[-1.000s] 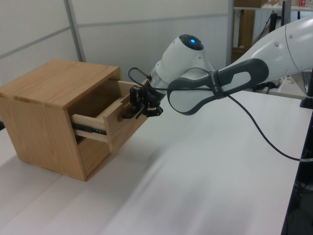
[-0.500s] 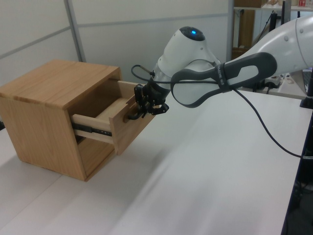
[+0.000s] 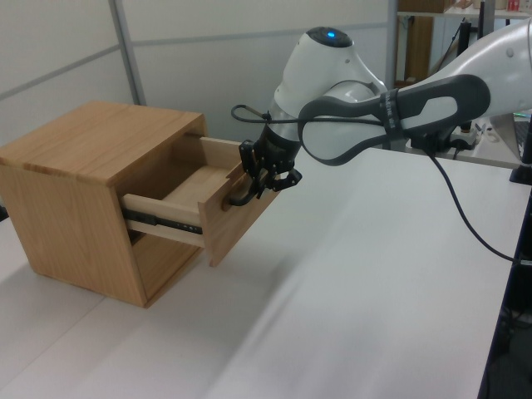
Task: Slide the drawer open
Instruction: 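Pull the handle outward, sliding the upper drawer out of the cabinet, then open the gripper, release the handle and lift away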
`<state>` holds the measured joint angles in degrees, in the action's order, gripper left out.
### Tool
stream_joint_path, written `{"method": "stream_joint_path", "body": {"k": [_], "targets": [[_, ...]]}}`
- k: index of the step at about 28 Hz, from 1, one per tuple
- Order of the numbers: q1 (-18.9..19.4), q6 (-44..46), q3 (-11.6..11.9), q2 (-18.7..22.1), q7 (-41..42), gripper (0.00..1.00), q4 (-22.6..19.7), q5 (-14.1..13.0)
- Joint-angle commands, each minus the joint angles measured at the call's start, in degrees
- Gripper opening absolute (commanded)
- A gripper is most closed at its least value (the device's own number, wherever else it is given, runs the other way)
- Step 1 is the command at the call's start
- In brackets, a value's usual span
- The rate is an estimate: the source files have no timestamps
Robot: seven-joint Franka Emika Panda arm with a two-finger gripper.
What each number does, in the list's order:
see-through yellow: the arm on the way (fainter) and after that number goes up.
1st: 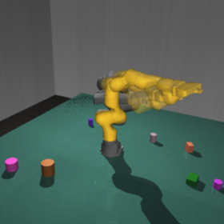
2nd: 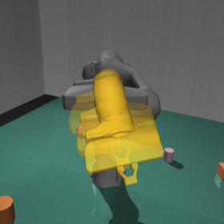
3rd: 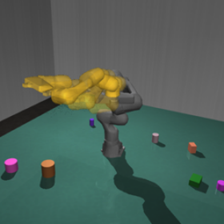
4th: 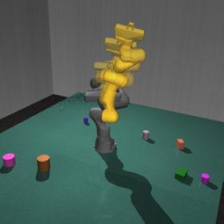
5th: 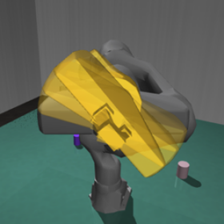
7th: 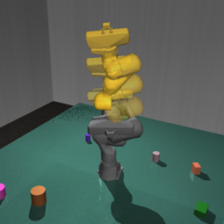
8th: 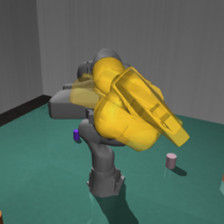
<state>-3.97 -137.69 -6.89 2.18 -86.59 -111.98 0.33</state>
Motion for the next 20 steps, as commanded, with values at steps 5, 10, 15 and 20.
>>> {"method": "stream_joint_path", "body": {"k": [5,10,15,20], "targets": [[-0.5,7.1,0.2,3.4,0.4,0.00,-0.9,1.2],[-1.0,10.5,0.2,4.1,0.4,0.00,-0.8,1.3],[-1.0,14.8,0.2,4.1,0.8,0.00,1.2,1.4],[-1.1,17.2,0.1,3.8,0.6,0.00,3.2,1.4]]}}
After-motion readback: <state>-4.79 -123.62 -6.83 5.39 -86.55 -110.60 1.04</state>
